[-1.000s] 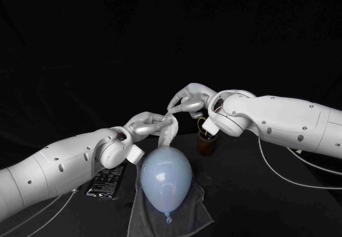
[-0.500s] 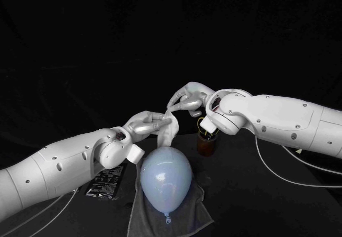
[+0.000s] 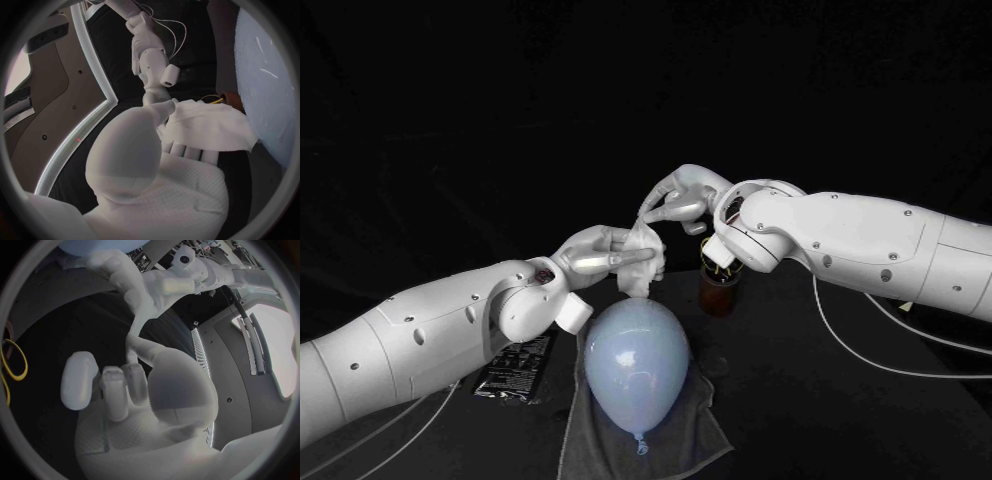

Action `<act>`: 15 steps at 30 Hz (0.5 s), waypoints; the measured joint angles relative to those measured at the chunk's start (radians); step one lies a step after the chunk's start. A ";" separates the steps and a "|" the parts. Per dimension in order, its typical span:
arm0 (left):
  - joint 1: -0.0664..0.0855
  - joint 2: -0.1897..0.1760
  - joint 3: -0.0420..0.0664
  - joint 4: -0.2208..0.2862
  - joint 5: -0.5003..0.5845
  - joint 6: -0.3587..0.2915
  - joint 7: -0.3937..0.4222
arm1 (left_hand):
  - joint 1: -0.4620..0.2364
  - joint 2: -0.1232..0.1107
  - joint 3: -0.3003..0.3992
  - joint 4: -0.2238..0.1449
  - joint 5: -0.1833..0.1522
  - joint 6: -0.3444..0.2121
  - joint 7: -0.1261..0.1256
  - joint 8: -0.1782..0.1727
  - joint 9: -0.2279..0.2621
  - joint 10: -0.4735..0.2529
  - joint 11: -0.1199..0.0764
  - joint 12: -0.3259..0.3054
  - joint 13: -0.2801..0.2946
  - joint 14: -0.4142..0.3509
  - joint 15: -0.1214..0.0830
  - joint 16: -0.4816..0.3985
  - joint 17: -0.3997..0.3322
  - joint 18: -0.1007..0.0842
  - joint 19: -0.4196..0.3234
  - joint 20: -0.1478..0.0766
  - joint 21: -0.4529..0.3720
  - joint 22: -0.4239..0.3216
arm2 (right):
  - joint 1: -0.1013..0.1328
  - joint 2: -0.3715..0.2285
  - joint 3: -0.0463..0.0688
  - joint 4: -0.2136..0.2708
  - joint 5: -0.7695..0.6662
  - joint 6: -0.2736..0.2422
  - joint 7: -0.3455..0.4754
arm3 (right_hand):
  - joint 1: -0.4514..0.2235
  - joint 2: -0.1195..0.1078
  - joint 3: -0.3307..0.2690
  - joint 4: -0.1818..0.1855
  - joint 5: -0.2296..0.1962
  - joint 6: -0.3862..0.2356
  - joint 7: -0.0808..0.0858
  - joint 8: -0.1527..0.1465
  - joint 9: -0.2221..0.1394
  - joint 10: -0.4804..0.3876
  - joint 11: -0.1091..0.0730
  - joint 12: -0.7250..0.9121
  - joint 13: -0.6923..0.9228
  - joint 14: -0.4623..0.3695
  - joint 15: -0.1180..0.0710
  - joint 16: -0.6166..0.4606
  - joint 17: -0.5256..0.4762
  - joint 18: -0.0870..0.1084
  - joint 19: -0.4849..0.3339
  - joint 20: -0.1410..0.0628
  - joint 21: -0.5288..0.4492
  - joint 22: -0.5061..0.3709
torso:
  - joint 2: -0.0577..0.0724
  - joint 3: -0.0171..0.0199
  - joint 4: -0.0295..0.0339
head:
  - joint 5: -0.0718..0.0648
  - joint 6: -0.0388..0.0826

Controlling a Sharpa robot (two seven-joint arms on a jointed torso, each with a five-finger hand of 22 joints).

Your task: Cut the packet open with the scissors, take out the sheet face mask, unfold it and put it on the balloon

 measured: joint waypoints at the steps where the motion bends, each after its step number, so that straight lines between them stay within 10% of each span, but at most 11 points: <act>1: 0.000 0.000 0.000 0.000 0.003 0.002 0.000 | -0.019 -0.005 -0.011 0.011 0.000 0.000 0.000 0.000 0.001 0.000 0.000 0.000 0.000 0.000 0.000 0.000 0.000 0.000 0.000 0.000 -0.002 0.000 | -0.001 0.000 0.000 0.000 0.000 0.001 0.000 | 0.000 0.000 0.000 0.000 0.000 0.000 0.000 0.000 0.000 0.000 0.000 0.000 0.000 0.000 0.000 0.000 0.000 0.000 0.000 0.000 0.000 0.000 | 0.000 0.0000 0.0000 | 0.000 0.000; 10: 0.000 0.000 0.000 0.000 0.032 0.004 -0.001 | -0.133 -0.014 -0.100 0.107 0.000 0.008 0.008 -0.005 0.001 0.011 -0.011 0.000 0.000 0.010 -0.002 -0.009 0.000 0.000 0.000 0.000 -0.011 0.000 | -0.002 -0.005 -0.002 0.013 0.001 0.025 -0.002 | -0.006 0.005 -0.013 0.012 0.000 -0.037 0.012 0.000 0.032 0.006 0.006 -0.033 -0.001 -0.002 0.002 -0.002 0.000 0.000 -0.021 0.004 -0.057 0.001 | 0.000 0.0003 -0.0004 | 0.003 0.001; 15: 0.000 -0.001 0.000 -0.001 0.044 0.000 -0.003 | -0.114 0.001 -0.104 0.102 0.000 0.008 0.008 -0.007 0.001 0.015 -0.015 0.000 0.001 0.019 -0.006 -0.009 0.000 0.000 0.000 0.000 -0.011 0.000 | -0.003 -0.012 -0.002 0.016 0.014 0.023 0.003 | -0.070 -0.020 -0.086 0.055 0.001 -0.113 0.049 -0.065 0.011 -0.049 0.045 -0.123 -0.001 -0.001 0.030 0.001 -0.001 0.000 -0.039 0.022 -0.101 0.001 | -0.001 0.0010 -0.0007 | 0.004 0.001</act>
